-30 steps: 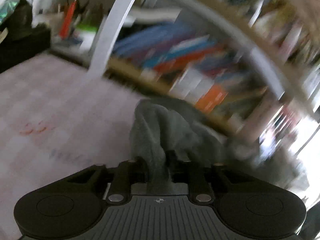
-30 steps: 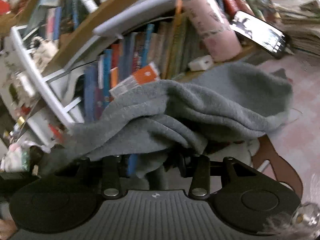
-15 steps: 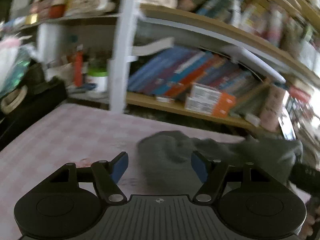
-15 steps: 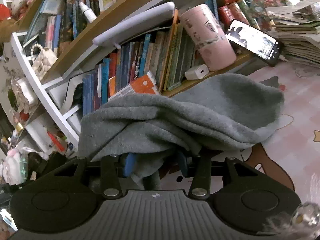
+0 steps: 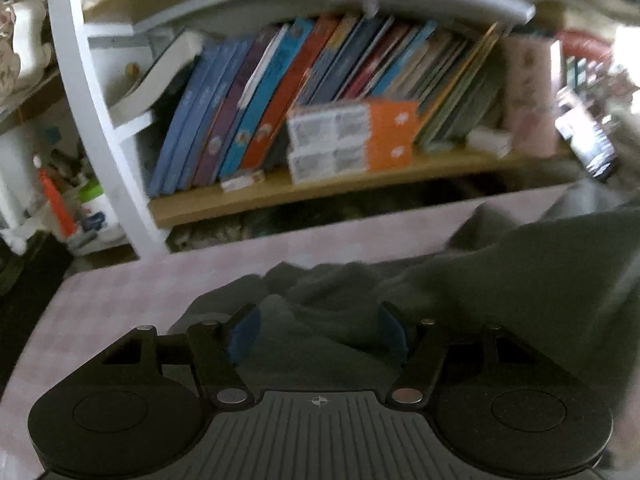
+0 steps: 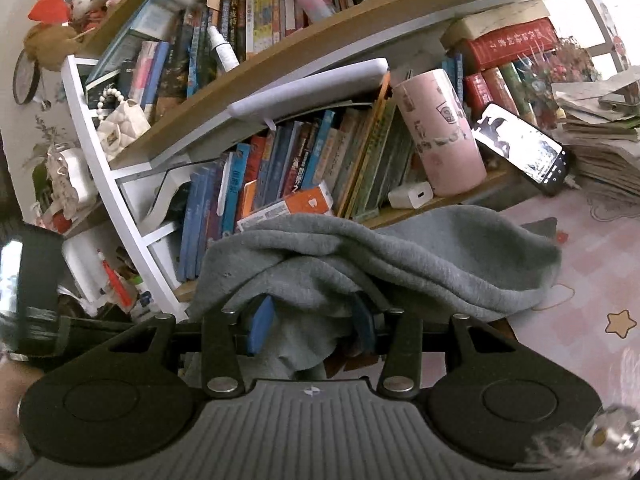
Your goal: Fold clothes
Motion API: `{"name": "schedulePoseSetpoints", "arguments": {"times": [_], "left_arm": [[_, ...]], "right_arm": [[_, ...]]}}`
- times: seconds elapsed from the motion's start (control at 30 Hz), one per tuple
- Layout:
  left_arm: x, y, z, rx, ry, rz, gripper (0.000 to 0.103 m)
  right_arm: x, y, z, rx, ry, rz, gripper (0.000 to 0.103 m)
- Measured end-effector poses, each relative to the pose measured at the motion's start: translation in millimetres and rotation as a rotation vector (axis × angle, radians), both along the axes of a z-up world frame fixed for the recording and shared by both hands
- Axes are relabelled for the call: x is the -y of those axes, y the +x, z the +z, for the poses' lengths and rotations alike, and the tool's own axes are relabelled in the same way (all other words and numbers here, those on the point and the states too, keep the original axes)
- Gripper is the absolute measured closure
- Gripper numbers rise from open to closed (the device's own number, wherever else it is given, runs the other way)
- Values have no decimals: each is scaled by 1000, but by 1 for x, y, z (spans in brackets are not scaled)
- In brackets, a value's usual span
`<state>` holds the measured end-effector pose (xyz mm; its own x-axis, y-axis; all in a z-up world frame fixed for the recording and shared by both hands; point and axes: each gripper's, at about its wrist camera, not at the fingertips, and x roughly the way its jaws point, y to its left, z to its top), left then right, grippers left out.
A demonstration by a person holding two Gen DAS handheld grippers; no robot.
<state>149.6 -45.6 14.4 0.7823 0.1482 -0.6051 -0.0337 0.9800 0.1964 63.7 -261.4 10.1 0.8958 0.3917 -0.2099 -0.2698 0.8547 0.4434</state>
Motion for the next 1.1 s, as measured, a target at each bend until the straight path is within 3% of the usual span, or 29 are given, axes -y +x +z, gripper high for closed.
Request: {"name": "schedulePoseSetpoints", "arguments": {"times": [0.1, 0.13, 0.17, 0.2, 0.23, 0.33, 0.5, 0.6, 0.67, 0.8, 0.87, 0.93, 1.1], "left_arm": [[-14, 1, -15, -27, -18, 44, 35], [-20, 0, -18, -25, -34, 55, 47], [-26, -3, -18, -18, -50, 64, 67], [-32, -6, -18, -9, -65, 72, 95], [-40, -12, -15, 17, -107, 83, 101], [-69, -43, 2, 156, -261, 126, 102], [-124, -132, 34, 340, -404, 182, 102], [-151, -187, 31, 331, -472, 212, 101], [-162, -218, 14, 254, -515, 256, 101], [-169, -252, -16, 90, -516, 318, 92], [-171, -258, -18, 68, -498, 316, 76], [-174, -260, -14, 77, -485, 317, 36], [-188, -240, -7, 116, -572, 299, 31]], "right_arm": [[-1, 1, -1, -2, -2, 9, 61], [-2, 1, -1, -2, -5, 13, 61], [-2, 1, -1, -3, -8, 17, 61], [-3, 2, -2, -4, -11, 21, 61], [-4, 2, -2, -5, -13, 23, 61], [-3, 2, -2, -7, -8, 21, 60], [-3, 1, -3, -3, -14, 19, 60], [-4, 1, -3, -4, -15, 19, 60], [-4, 1, -4, -7, -15, 22, 59], [-6, 2, -6, -19, -20, 34, 56], [-6, 2, -6, -23, -22, 35, 55], [-6, 2, -6, -26, -23, 35, 55], [-8, 3, -8, -37, -29, 47, 52]]}}
